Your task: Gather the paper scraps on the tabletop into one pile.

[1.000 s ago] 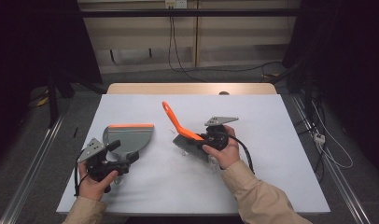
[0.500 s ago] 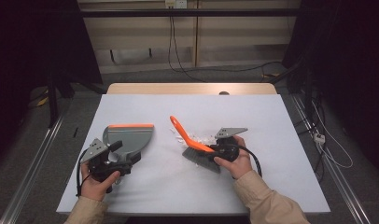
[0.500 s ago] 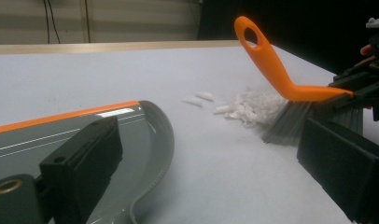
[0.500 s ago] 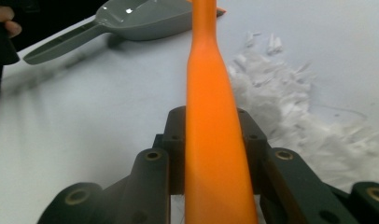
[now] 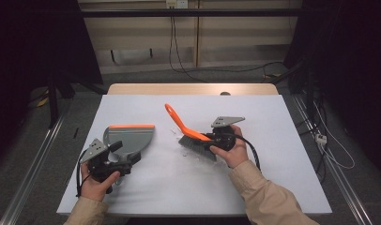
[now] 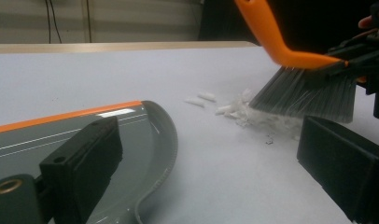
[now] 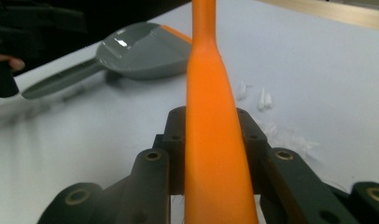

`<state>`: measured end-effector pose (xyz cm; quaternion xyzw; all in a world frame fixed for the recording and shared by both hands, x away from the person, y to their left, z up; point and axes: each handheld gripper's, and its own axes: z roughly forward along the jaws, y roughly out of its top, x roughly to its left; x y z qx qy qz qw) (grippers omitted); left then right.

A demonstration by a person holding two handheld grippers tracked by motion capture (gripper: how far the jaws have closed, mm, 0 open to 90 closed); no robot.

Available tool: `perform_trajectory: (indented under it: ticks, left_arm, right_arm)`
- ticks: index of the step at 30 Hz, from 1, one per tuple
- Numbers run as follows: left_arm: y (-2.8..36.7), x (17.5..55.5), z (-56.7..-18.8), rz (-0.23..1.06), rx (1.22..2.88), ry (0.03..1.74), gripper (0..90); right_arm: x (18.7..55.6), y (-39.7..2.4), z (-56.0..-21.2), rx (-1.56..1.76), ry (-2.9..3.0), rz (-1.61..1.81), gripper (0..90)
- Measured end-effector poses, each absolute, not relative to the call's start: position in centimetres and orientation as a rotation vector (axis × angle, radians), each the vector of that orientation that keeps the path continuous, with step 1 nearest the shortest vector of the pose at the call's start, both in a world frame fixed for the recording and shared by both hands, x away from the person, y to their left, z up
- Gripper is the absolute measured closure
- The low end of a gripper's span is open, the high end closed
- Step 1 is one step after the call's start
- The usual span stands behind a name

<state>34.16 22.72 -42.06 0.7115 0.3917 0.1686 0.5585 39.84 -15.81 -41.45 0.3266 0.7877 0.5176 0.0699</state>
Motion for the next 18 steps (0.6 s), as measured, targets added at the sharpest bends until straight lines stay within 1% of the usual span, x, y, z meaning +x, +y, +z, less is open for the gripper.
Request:
perform_trajectory:
  ticks: [4, 9, 13, 18]
  left_arm:
    - [22.7, 34.1, -41.9, 0.398, 1.67, 0.925, 6.3]
    - [22.8, 34.0, -41.9, 0.398, 1.668, 0.929, 6.3]
    - [22.8, 34.1, -42.0, 0.4, 1.679, 0.927, 6.3]
    - [22.9, 34.1, -42.0, 0.402, 1.669, 0.933, 6.3]
  right_arm:
    - [40.2, -16.3, -40.3, 0.997, 2.324, 1.572, 71.6]
    - [41.7, -17.9, -39.7, 1.063, 2.251, 1.577, 71.6]
    - [43.3, -19.3, -39.9, 1.114, 2.204, 1.509, 71.5]
    - [45.0, -20.7, -41.3, 1.189, 2.182, 1.426, 71.6]
